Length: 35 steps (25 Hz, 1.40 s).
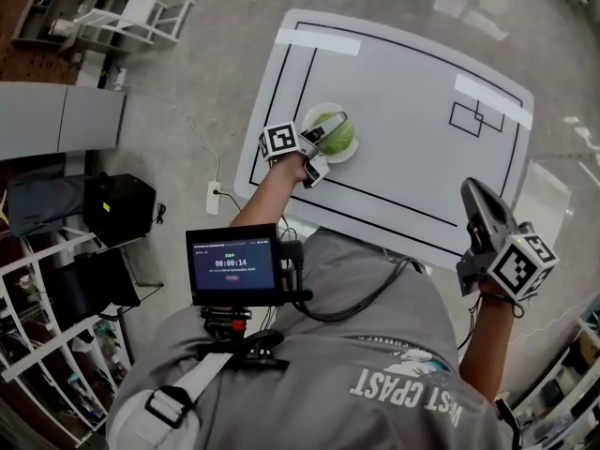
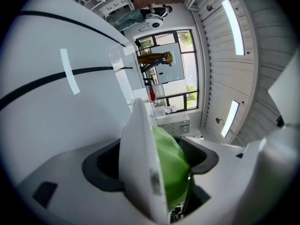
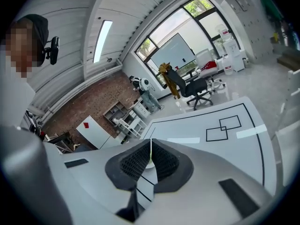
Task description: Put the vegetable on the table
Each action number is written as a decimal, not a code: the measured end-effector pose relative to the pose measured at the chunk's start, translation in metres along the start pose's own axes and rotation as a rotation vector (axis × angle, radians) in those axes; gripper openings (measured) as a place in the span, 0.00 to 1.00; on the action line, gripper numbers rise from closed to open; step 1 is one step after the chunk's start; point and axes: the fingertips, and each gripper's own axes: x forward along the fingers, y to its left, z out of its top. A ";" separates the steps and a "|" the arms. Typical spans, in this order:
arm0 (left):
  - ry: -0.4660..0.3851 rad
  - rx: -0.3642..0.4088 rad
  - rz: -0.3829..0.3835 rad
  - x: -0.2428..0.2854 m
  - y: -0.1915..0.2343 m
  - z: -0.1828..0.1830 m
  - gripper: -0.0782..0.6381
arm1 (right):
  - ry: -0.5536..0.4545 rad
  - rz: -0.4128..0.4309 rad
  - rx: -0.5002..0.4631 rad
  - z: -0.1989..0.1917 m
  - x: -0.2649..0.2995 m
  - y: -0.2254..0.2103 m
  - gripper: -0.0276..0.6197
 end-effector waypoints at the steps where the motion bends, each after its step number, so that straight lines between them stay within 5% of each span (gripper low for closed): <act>1: 0.011 0.022 0.023 0.000 0.000 0.001 0.63 | 0.000 0.006 -0.002 0.000 0.002 0.002 0.05; 8: 0.151 0.283 0.180 -0.005 0.003 0.000 0.63 | 0.001 0.039 -0.014 -0.002 0.014 0.012 0.05; 14: 0.205 0.314 0.242 -0.010 0.012 -0.009 0.64 | -0.005 0.045 -0.033 -0.006 0.009 0.019 0.05; 31: 0.247 0.637 0.424 -0.032 -0.002 -0.017 0.69 | -0.041 0.045 -0.062 -0.033 -0.042 0.036 0.05; 35: 0.237 0.621 0.451 -0.041 0.005 -0.014 0.72 | -0.040 0.044 -0.067 -0.041 -0.056 0.038 0.05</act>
